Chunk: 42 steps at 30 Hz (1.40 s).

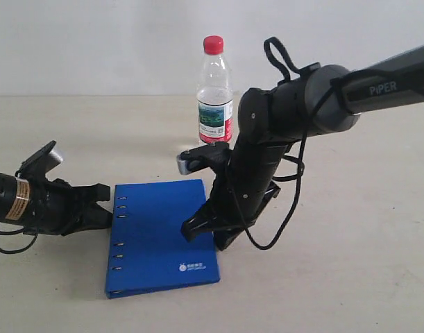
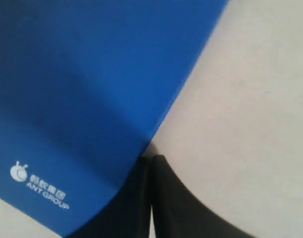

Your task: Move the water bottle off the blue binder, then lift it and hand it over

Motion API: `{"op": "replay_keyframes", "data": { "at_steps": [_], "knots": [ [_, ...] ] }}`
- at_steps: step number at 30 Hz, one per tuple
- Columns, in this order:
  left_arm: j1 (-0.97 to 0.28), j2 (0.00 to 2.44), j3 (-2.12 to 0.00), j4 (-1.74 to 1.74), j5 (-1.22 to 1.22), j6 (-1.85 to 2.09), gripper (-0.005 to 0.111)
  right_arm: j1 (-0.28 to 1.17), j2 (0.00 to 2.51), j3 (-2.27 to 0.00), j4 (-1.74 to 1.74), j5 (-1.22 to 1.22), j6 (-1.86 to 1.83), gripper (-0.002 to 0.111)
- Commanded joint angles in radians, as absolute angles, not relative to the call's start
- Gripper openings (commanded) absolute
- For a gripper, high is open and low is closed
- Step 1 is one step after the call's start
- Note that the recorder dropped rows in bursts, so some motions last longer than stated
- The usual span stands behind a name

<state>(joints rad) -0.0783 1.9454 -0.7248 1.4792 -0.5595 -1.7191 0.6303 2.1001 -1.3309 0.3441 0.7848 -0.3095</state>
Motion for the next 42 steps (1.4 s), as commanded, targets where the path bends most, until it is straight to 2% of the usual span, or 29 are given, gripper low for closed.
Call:
{"op": "replay_keyframes", "data": {
  "at_steps": [1, 8, 11, 13, 19, 21, 29, 42],
  "knots": [
    [-0.086, 1.960, -0.736, 1.543, -0.569, -1.739, 0.004, 0.660, 2.103, -1.317, 0.376, 0.781, -0.321, 0.000],
    [-0.078, 1.960, -0.734, 1.644, -0.546, -1.765, 0.004, 0.658, 2.047, -1.312, 0.384, 0.725, -0.299, 0.000],
    [-0.069, 1.958, -0.734, 1.644, -0.534, -1.765, 0.004, 0.658, 2.014, -1.276, 0.384, 0.596, -0.259, 0.003],
    [-0.069, 1.942, -0.732, 1.644, -0.511, -1.765, 0.004, 0.657, 1.993, -1.249, 0.384, 0.537, -0.249, 0.009],
    [-0.069, 1.897, -0.715, 1.649, -0.463, -1.768, 0.004, 0.657, 1.989, -1.217, 0.426, 0.499, -0.212, 0.044],
    [-0.069, 1.897, -0.715, 1.649, -0.475, -1.768, 0.004, 0.659, 1.999, -1.217, 0.495, 0.490, -0.257, 0.049],
    [-0.069, 1.897, -0.711, 1.664, -0.481, -1.768, 0.004, 0.660, 1.996, -1.221, 1.039, 0.573, -0.727, 0.046],
    [-0.069, 1.897, -0.711, 1.664, -0.493, -1.768, 0.004, 0.658, 1.906, -1.221, 1.000, 0.602, -0.682, 0.047]
  ]
}}
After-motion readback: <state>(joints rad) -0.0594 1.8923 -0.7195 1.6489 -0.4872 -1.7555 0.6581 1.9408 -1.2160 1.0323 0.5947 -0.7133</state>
